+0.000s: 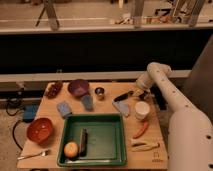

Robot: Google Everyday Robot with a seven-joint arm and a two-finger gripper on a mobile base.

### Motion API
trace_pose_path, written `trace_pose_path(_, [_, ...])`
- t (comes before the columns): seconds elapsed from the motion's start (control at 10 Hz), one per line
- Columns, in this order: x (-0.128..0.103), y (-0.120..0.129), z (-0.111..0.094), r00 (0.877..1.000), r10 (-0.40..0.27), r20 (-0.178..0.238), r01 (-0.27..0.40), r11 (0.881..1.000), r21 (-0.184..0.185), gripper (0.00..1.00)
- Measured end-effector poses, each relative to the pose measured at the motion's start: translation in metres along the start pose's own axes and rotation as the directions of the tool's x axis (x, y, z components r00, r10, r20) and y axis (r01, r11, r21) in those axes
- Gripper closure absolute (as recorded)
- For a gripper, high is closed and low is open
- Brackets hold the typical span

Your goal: Place brush in table surface

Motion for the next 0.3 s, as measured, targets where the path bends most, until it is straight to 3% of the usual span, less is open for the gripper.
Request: trace_pose_path(0.3, [-0.015, 0.003, -0.01, 0.999, -0.036, 0.038, 0.036, 0.999, 0.0, 0.2])
